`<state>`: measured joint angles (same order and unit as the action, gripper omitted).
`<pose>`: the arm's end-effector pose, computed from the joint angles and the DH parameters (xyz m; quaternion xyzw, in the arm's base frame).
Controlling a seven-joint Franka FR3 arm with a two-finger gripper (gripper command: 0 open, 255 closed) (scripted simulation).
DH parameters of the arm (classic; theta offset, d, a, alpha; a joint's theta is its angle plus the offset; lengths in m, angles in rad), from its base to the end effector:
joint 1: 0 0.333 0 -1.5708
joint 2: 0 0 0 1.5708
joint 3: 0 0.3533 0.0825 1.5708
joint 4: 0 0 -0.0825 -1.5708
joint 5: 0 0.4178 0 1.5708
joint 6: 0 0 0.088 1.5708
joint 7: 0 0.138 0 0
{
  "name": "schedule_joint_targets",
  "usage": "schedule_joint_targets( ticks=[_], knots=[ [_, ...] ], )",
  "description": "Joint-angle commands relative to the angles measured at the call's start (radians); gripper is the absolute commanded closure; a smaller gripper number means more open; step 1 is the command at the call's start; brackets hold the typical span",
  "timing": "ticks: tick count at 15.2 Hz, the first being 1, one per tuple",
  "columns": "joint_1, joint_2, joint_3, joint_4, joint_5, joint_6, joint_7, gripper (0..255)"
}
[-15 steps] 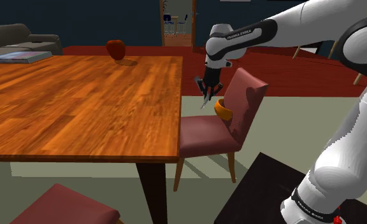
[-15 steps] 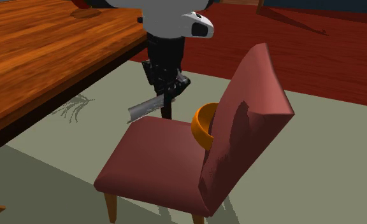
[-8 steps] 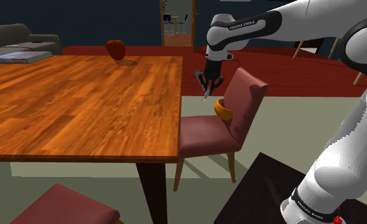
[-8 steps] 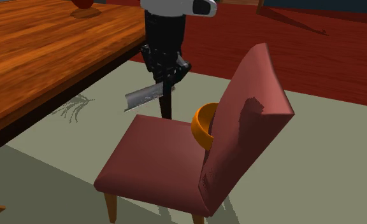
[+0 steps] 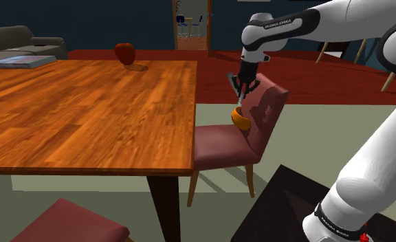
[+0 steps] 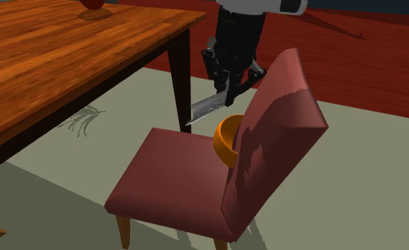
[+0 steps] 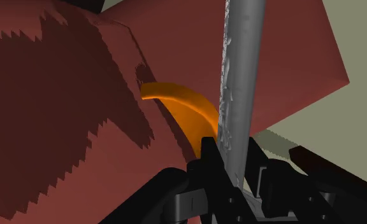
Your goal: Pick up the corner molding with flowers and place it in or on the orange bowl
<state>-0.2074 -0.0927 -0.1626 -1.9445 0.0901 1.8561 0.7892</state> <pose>0.5272 -0.1967 0.5181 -0.8288 0.5572 0.0092 0.0499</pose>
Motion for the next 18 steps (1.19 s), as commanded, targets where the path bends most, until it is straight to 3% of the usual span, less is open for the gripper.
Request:
schedule_joint_targets(
  ticks=[1, 5, 14, 15, 16, 18],
  knots=[
    [-0.021, -0.008, -0.025, -0.009, -0.004, -0.002, -0.046, 255],
    [-0.077, -0.016, -0.066, -0.013, -0.011, -0.016, -0.140, 255],
    [-0.166, 0.004, 0.018, -0.114, 0.005, 0.102, -0.161, 255],
    [-0.154, -0.011, 0.013, -0.077, 0.402, 0.086, -0.156, 255],
    [-0.154, -0.011, 0.013, -0.077, 0.402, 0.086, -0.156, 0],
    [-0.158, -0.072, 0.013, -0.093, 0.398, 0.068, -0.153, 0]
  ],
)
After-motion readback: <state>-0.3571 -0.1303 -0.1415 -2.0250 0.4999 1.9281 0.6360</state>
